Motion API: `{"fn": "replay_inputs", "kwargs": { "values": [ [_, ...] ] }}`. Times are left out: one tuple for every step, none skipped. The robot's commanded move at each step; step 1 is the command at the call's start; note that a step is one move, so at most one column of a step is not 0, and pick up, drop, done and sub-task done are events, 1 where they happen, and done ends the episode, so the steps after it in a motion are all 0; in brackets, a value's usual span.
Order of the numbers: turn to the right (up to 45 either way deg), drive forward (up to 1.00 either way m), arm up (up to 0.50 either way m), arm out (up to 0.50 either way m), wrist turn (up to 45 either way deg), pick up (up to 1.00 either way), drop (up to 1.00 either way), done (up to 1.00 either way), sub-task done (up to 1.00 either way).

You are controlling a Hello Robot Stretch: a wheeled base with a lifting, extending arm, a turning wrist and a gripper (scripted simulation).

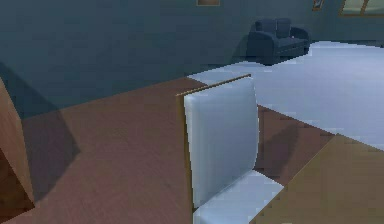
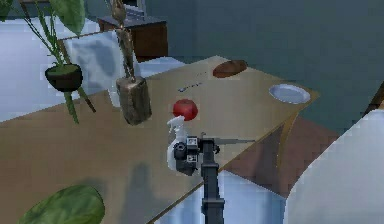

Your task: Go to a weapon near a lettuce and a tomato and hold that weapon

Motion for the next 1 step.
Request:
{"fn": "replay_inputs", "kwargs": {
  "values": [
    [0.0,0.00,0.00,0.00,0.0,1.00,0.00,0.00,0.00]
  ]
}}
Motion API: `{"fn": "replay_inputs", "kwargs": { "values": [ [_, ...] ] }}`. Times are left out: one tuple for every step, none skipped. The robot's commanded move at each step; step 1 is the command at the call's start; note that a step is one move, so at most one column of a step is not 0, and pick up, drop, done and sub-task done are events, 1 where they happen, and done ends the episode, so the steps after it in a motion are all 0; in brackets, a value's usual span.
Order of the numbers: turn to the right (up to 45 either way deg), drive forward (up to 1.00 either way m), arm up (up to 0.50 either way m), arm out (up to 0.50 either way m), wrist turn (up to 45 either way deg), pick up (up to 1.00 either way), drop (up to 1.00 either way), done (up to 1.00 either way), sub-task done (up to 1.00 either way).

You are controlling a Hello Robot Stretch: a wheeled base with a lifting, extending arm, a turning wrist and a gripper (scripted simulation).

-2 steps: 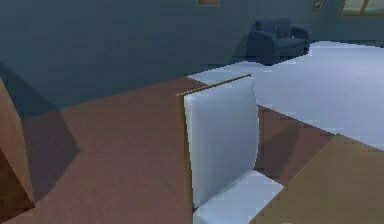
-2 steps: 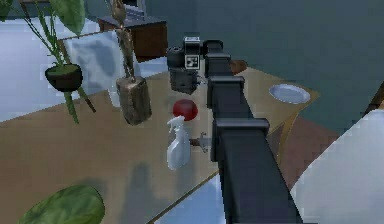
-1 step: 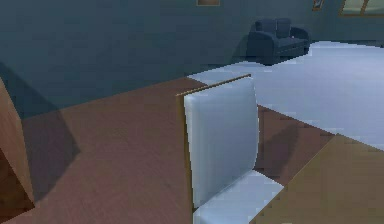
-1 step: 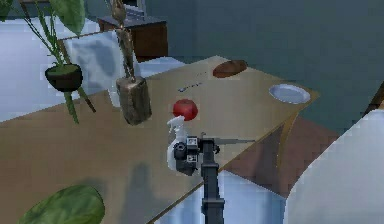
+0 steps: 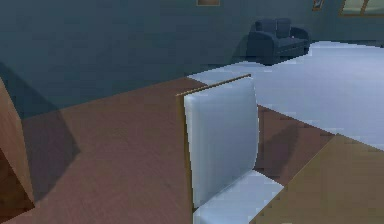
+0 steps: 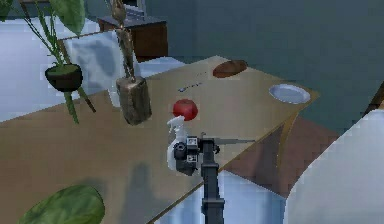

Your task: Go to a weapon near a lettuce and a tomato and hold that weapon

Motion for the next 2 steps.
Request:
{"fn": "replay_inputs", "kwargs": {
  "values": [
    [0.0,0.00,0.10,0.00,0.0,0.00,0.00,0.00,0.00],
    [0.0,0.00,0.00,0.00,0.0,0.00,0.00,1.00,0.00]
  ]
}}
